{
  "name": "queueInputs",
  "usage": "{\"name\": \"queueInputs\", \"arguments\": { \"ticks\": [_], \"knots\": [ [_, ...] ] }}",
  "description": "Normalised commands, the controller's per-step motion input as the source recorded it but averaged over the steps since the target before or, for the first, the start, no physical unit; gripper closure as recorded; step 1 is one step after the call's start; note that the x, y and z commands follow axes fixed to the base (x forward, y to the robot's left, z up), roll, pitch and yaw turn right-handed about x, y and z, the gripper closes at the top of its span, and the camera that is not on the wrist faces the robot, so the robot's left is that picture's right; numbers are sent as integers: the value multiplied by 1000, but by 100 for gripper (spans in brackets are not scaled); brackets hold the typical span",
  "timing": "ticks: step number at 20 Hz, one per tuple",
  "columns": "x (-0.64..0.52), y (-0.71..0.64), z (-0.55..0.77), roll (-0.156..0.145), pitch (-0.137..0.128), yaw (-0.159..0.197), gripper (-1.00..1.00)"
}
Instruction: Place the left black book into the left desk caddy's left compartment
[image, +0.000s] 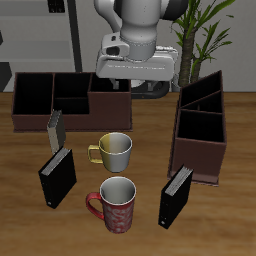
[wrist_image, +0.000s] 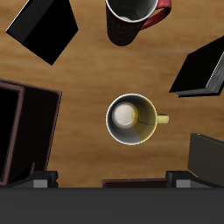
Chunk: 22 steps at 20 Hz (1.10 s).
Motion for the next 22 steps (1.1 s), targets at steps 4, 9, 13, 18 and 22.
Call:
{"name": "queueInputs", "arguments": {
  "ticks": [4,9,13,18,22],
  "knots": [
    [294,271,94,-27,-16,-16,-100],
    [357,478,93,22,-19,-4,-100],
    [414,372,113,-13,-11,-12,-100],
    [419,277,76,-24,-18,-16,-100],
    [407,147,70,9,-45,-74,-100]
  ]
}}
